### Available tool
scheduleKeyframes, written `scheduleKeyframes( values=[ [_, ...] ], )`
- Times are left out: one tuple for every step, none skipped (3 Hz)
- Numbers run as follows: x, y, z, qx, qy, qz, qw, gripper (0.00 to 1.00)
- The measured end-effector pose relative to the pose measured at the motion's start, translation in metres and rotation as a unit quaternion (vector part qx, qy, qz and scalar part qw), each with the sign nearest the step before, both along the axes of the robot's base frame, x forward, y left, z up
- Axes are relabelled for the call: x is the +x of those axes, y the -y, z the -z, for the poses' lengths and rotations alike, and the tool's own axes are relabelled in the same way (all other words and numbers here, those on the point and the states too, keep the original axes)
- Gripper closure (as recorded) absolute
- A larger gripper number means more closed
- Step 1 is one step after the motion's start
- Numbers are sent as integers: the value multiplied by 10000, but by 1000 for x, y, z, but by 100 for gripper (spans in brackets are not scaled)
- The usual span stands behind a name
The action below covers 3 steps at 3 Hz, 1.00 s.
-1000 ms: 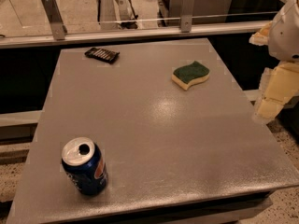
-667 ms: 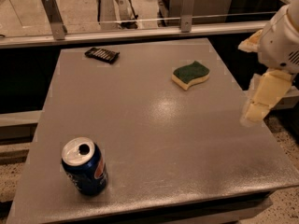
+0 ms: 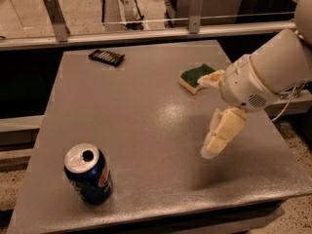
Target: Move pepsi can near rxbar chocolate
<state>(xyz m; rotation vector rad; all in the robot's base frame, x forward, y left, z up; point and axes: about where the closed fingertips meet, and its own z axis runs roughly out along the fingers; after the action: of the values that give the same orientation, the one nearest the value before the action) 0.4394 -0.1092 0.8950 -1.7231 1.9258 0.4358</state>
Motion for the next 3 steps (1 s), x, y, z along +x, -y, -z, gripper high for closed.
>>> scheduleKeyframes(
  values=[
    [-3, -11, -2, 167, -39, -70, 9998, 0],
    [0, -9, 0, 276, -53, -138, 9995, 0],
    [-7, -20, 9, 726, -116, -288, 9969, 0]
  ],
)
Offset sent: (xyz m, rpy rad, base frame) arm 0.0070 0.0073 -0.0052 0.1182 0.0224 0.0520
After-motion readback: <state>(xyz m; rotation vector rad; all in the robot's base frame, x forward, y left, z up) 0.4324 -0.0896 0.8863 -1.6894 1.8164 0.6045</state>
